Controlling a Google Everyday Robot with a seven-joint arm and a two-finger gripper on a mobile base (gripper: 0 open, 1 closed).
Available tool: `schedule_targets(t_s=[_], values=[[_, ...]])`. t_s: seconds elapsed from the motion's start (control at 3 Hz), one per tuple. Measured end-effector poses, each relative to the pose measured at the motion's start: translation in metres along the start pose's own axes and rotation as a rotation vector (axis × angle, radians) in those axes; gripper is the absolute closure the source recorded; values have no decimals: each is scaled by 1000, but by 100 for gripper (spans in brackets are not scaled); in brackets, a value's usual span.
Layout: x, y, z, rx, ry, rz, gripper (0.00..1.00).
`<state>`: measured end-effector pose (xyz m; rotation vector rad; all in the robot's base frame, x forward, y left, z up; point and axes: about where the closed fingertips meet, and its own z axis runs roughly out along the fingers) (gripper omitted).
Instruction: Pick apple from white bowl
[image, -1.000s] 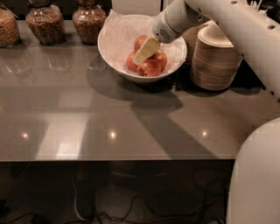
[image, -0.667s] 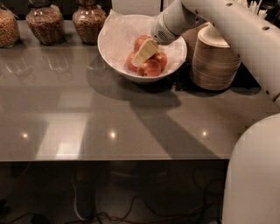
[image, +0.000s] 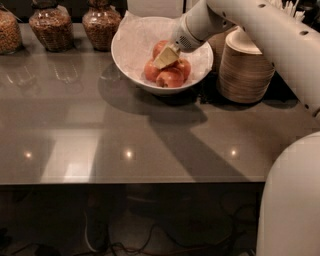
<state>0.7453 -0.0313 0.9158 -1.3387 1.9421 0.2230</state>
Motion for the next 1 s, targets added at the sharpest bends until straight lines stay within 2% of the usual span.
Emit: schedule_targets(t_s=[0.33, 0.67, 1.0], values=[[5, 4, -11, 9, -10, 1, 76], [7, 12, -36, 20, -43, -18, 98], [8, 24, -69, -3, -87, -77, 100]])
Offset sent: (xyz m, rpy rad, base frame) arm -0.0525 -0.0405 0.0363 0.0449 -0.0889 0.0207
